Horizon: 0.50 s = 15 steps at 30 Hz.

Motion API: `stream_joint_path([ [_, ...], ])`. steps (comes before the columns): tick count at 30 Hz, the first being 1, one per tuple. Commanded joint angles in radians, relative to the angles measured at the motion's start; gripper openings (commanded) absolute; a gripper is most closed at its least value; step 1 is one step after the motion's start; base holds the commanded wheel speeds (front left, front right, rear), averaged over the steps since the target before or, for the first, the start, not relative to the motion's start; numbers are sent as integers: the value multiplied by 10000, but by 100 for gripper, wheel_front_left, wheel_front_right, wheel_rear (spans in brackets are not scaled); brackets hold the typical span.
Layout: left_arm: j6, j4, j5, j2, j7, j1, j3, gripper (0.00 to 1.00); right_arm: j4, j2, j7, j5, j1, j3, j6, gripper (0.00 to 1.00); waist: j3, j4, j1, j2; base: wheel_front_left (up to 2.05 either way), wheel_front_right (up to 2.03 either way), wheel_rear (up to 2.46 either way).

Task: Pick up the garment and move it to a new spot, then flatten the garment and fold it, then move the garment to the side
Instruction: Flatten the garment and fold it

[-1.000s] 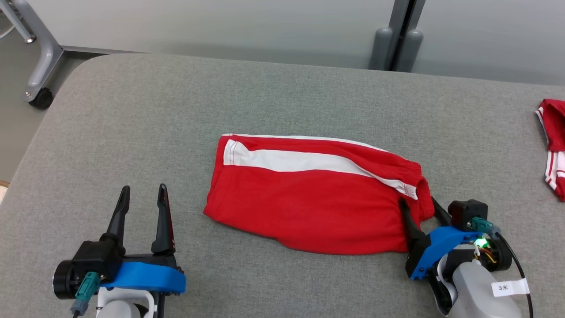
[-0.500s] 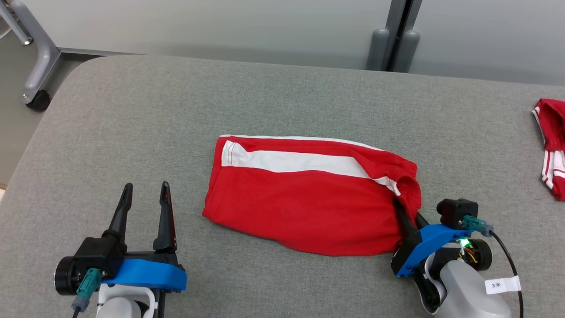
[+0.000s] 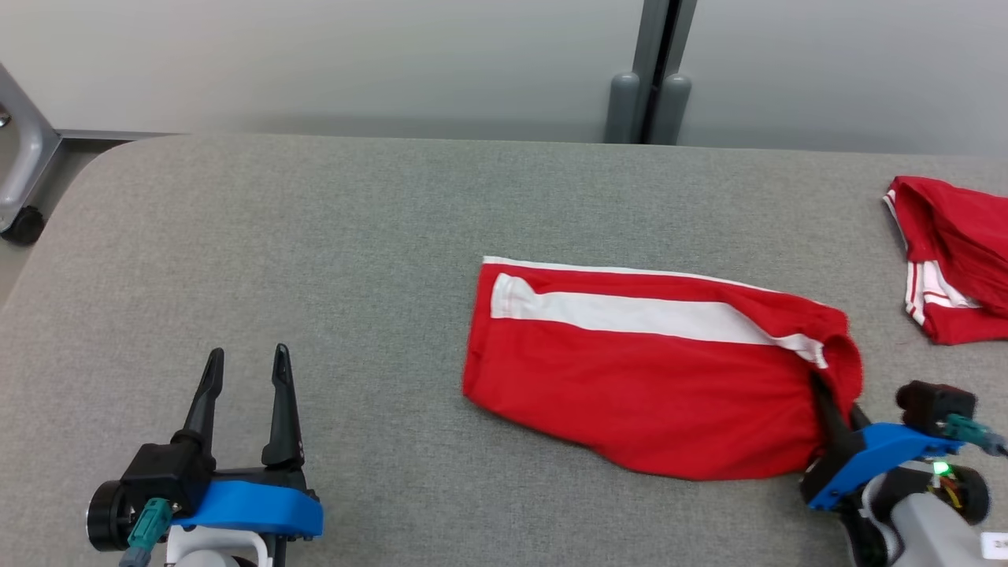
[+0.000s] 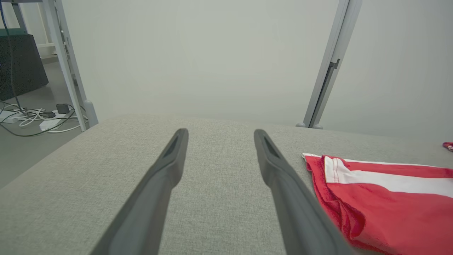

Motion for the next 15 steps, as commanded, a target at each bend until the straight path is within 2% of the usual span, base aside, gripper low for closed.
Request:
stream_joint_path([
  [1,8,-57,66,-16,-41,6,1,100,-124,-252,65,133,127,-87,3,0,-58,-93,0,0,0,0,0],
  [5,34,-114,35,-16,-39,128,5,100,-506,-897,457,518,256,-214,4,0,-47,-298,0,0,0,0,0],
  [8,65,-121,-15,-13,-41,115,-44,100,-825,-1095,681,606,133,-241,3,0,-25,-379,0,0,0,0,0],
  [15,110,-112,-107,-15,-41,35,-172,100,-1526,-567,1224,173,-474,-161,4,0,52,-468,0,0,0,0,0],
])
